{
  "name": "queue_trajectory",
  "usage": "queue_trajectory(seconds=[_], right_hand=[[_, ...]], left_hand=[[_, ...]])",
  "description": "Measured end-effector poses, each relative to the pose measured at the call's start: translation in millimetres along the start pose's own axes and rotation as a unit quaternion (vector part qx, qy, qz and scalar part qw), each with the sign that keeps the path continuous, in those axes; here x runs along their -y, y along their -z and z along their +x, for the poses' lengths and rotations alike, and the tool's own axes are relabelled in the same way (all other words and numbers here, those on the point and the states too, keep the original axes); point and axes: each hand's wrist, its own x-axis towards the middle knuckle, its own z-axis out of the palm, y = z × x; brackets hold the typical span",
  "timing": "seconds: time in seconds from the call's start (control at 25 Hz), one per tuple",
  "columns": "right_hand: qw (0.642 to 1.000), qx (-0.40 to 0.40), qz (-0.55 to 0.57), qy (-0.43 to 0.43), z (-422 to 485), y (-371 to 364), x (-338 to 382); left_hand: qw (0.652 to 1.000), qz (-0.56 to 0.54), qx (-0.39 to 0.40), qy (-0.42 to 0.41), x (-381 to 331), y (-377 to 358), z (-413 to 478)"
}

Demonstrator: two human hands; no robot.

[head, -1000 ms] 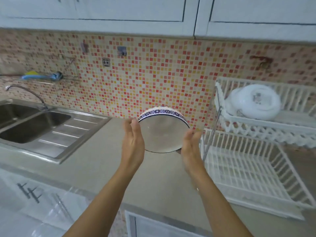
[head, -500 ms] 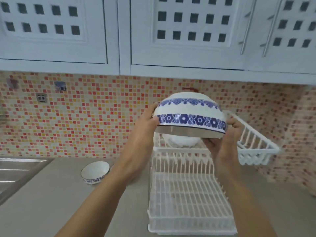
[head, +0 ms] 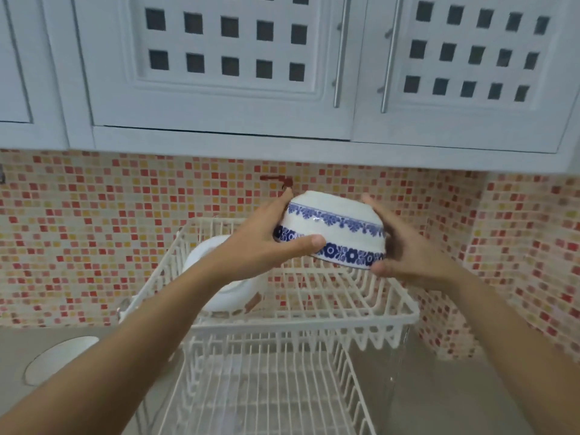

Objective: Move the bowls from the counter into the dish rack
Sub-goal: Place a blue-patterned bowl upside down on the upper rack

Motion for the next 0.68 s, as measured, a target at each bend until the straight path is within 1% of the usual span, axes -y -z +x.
queue_trajectory(seconds=[0.04, 0.12, 0.16, 0.28, 0.36, 0.48, 0.56, 0.64, 0.68], right_hand=[[1.0, 0.021, -0.002, -0.01, 5.5, 9.7, -10.8], [0.996, 0.064, -0.053, -0.037, 18.6, 23.3, -29.2], [0.991, 0.081, -0.093, -0.052, 25.1, 27.1, -37.1], [0.966, 0.125, -0.216, -0.06, 42.8, 29.1, -59.3], [0.95, 0.155, -0.267, -0.047, 53.6, 26.2, -67.0], [0.925, 0.194, -0.326, -0.024, 67.9, 22.8, -68.1], [0.907, 0.217, -0.36, -0.035, 74.4, 19.9, -73.2], [0.884, 0.236, -0.399, -0.063, 77.3, 16.5, -79.5], [0.879, 0.24, -0.406, -0.07, 77.7, 15.1, -80.8]], left_hand=[[0.999, 0.042, 0.015, 0.007, -1.4, -3.4, 10.1], [0.991, 0.117, 0.053, 0.024, -4.5, -8.8, 27.4], [0.986, 0.143, 0.076, 0.041, -5.9, -12.4, 35.5], [0.966, 0.199, 0.134, 0.1, -0.5, -29.7, 55.8], [0.955, 0.22, 0.15, 0.127, 9.8, -45.0, 64.3], [0.945, 0.223, 0.149, 0.185, 24.1, -64.0, 72.6], [0.939, 0.226, 0.156, 0.209, 28.3, -72.4, 74.1], [0.929, 0.238, 0.17, 0.224, 31.4, -76.3, 73.7], [0.926, 0.242, 0.176, 0.231, 32.9, -77.0, 73.1]])
